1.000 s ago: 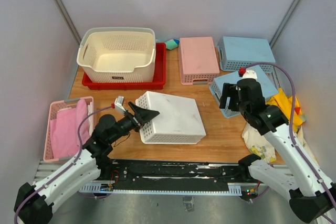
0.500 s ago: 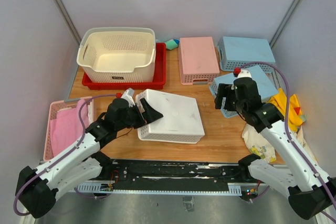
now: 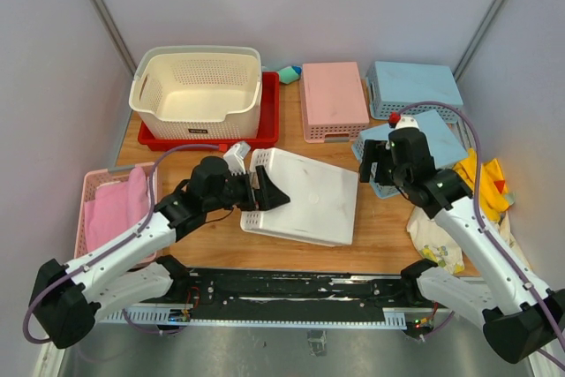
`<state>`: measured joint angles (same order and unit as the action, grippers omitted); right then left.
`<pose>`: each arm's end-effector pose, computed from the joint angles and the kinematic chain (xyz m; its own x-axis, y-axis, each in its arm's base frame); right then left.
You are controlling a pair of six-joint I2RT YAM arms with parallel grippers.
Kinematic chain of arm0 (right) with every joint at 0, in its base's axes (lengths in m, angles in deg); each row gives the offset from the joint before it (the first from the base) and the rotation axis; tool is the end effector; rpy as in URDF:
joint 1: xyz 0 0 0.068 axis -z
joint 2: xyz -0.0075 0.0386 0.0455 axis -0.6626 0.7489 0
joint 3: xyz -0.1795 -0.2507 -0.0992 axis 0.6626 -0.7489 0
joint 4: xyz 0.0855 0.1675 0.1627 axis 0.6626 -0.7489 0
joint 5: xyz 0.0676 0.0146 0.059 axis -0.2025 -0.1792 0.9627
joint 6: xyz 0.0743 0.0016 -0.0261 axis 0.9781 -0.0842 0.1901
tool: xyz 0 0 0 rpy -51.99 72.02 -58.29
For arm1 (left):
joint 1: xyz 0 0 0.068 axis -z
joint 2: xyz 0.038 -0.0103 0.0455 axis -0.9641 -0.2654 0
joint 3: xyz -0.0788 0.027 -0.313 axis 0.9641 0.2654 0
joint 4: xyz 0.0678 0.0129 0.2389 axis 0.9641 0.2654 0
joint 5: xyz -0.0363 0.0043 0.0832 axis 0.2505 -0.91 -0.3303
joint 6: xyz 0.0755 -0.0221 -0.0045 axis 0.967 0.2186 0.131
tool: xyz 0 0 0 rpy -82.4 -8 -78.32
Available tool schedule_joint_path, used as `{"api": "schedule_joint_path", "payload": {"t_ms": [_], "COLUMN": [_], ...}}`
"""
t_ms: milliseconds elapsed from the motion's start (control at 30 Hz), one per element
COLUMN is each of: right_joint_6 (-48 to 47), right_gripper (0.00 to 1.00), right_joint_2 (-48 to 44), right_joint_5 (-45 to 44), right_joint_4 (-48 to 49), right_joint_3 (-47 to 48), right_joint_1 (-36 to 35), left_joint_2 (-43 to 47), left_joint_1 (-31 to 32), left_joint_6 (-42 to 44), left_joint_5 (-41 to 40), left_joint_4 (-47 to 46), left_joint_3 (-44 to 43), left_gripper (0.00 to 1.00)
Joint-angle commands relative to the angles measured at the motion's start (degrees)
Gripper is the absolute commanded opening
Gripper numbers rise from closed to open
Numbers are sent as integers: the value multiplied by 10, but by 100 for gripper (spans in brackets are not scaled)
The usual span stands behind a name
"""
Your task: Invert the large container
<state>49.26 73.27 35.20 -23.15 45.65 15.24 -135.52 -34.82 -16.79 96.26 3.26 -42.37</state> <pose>0.1702 0.0708 0.3550 -0.5950 0.1463 -0.7903 -0.0743 0.9691 0.2353 0.1416 -0.1396 0.2905 -0.7907 -0.2228 -0.5702 0.3328 0.6253 -0.7059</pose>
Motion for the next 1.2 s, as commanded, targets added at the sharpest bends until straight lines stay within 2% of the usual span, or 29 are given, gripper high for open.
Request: {"api": "schedule_joint_path", "payload": {"t_ms": [0,167,367,467,567,767,867,933,1100,1167], "right_joint_6": [-10,-10,-5,-9,-11,-2,-8,-20,-34,-30], "right_gripper": [80,80,80,80,81,81,81,81,80,80], "right_joint_2": [-5,-13,-27,-26,-27,-12,3,12,50,68], "right_joint_5": [-15,-14,8,46,144,404,474,457,293,264], "right_joint_4": [1,-4,-6,1,35,131,143,115,19,5], "right_joint_3": [26,28,24,20,6,-32,-47,-49,-48,-47], "right_joint_1": [1,1,1,1,1,0,-6,-11,-11,-11], "left_joint_2": [27,26,6,13,25,45,39,37,20,24], "left_joint_1": [2,-47,-62,-70,-80,-80,-80,-81,-80,-80], "left_joint_6": [47,32,7,-1,-9,-2,-11,-9,31,41], "left_joint_5": [43,80,78,72,43,-136,-161,-186,-284,-327], "left_joint_4": [-9,2,15,16,31,133,148,159,229,237], "left_joint_3": [-25,-53,-71,-75,-78,-94,-94,-91,-106,-100], "left_gripper": [99,99,99,99,99,99,99,99,99,99]}}
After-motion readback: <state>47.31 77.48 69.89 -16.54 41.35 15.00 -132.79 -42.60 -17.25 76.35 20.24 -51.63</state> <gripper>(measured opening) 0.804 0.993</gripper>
